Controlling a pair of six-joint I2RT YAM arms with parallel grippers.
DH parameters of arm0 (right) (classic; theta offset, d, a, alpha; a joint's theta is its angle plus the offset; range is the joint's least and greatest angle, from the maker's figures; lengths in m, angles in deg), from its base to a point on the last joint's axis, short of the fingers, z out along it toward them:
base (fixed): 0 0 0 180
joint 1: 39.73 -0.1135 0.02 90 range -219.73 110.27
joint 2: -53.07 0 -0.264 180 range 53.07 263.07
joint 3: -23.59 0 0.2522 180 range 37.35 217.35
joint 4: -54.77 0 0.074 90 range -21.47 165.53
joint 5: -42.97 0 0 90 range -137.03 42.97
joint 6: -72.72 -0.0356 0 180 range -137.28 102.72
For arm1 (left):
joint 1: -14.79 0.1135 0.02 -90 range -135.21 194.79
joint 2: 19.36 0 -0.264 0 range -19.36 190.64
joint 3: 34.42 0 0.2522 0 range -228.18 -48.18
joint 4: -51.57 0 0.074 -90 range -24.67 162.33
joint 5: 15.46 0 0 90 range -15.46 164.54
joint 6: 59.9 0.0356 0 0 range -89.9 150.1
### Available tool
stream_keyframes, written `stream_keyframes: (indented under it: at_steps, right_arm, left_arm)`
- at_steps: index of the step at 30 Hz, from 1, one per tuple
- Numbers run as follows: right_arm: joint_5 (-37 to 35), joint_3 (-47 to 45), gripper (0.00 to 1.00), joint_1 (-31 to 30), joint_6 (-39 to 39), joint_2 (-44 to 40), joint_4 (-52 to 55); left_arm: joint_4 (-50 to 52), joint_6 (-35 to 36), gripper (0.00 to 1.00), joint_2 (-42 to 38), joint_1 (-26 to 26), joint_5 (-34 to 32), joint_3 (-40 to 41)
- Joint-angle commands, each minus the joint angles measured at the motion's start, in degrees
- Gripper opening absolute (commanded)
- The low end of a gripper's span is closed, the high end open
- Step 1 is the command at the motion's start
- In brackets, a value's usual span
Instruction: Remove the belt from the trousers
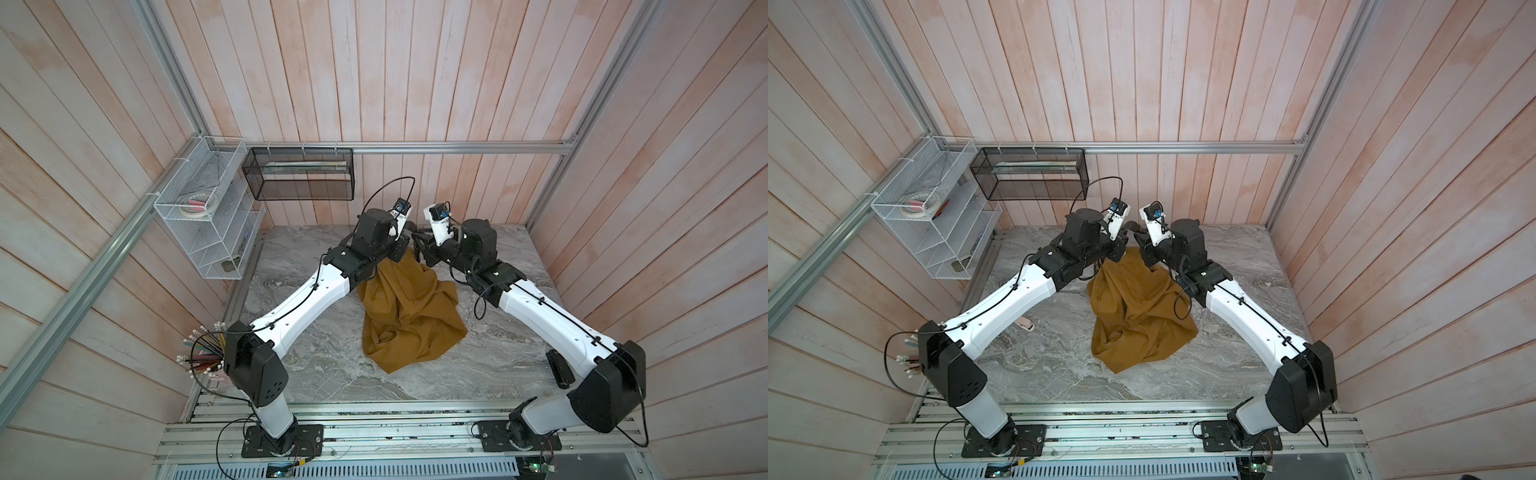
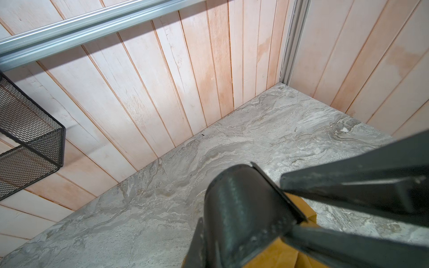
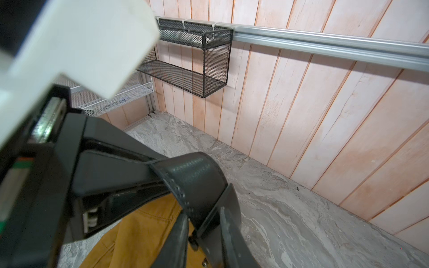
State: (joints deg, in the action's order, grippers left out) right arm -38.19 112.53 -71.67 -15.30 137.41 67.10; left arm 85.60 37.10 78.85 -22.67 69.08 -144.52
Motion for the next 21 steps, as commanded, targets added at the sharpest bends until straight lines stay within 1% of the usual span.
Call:
stream_keyframes:
  at_steps: [1, 7, 10, 12, 14, 16, 17, 19, 21]
  right_arm:
    - [-0.75, 0.19, 0.27, 0.08, 0.1, 1.14, 0.38]
    - [-0.76, -0.04, 0.22, 0.11, 0.13, 1.39, 0.29]
    - [-0.91, -0.21, 0.34, 0.1, 0.04, 1.79, 0.62]
    - [-1.02, -0.46, 0.33, 0.07, 0.04, 1.96, 0.64]
    - [-1.1, -0.6, 0.23, 0.11, 0.04, 1.96, 0.47]
    - [-1.32, -0.94, 0.1, 0.14, -0.04, 1.72, 0.0]
    - [-1.35, -1.11, 0.06, 0.17, -0.12, 1.58, -0.22]
    - [-1.07, -1.42, 0.0, 0.17, -0.13, 1.24, -0.76]
    - [-0.7, -1.39, 0.0, 0.26, -0.13, 1.35, -0.72]
  left_arm:
    - [-2.85, -1.57, 0.0, -1.42, -0.39, 2.68, -2.92]
    - [-2.78, -1.97, 0.0, -1.56, -0.43, 2.98, -2.81]
    - [-2.91, -2.13, 0.0, -1.57, -0.43, 3.08, -2.89]
    - [-2.87, -2.17, 0.0, -1.61, -0.43, 3.03, -2.89]
    - [-2.78, -2.28, 0.0, -1.56, -0.43, 3.08, -2.82]
    - [-2.69, -2.35, 0.0, -1.56, -0.43, 3.08, -2.77]
    - [-2.69, -2.4, 0.0, -1.61, -0.47, 3.08, -2.72]
    - [-2.64, -2.43, 0.0, -1.6, -0.43, 3.1, -2.72]
    - [-2.65, -2.52, 0.0, -1.56, -0.43, 3.14, -2.63]
